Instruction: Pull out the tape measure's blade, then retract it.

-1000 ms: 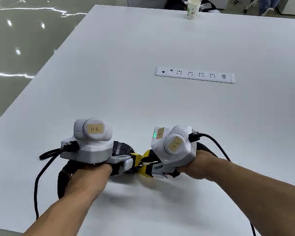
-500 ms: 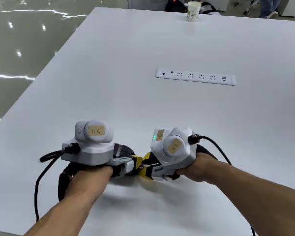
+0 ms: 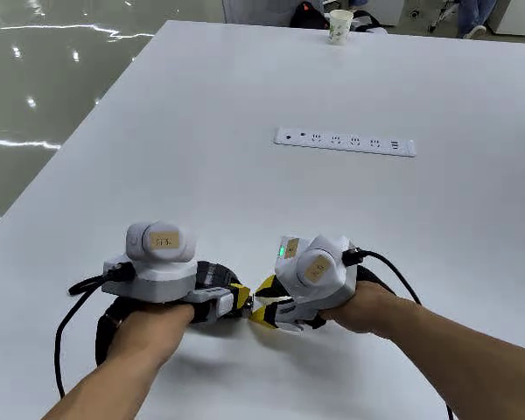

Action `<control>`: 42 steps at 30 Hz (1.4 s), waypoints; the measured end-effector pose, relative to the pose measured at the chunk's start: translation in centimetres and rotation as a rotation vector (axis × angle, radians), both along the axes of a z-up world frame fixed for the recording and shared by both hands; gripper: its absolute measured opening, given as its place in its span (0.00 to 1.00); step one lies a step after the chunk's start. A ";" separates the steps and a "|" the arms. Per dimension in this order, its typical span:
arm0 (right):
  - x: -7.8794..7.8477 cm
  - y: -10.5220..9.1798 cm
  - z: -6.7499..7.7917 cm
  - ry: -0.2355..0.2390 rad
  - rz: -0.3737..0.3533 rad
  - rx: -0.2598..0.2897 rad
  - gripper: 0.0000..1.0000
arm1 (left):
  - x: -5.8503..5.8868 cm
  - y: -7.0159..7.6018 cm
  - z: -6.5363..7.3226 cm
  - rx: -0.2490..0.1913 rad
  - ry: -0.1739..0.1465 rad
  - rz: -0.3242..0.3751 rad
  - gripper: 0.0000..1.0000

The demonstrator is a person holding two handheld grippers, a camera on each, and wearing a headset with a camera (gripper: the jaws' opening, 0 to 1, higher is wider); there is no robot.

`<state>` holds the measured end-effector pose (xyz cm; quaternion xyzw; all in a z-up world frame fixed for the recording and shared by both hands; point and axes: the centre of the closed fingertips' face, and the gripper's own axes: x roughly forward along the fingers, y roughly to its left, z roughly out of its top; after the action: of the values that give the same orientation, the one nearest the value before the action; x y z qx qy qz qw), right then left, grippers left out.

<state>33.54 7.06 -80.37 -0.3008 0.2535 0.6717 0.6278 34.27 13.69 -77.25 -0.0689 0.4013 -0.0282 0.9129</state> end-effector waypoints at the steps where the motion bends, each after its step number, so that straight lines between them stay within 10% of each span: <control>1: 0.0 -0.1 0.0 -0.001 -0.001 -0.001 0.17 | -0.1 0.0 0.0 -0.001 0.002 -0.002 0.63; 42: 0.4 -9.4 1.5 0.011 -0.205 0.012 0.36 | -3.4 1.1 0.6 0.032 -0.016 -0.159 0.72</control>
<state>33.94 -2.35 -78.86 -0.2658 0.2822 0.6070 0.6937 30.82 14.82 -76.68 -0.0219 0.3984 -0.0945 0.9121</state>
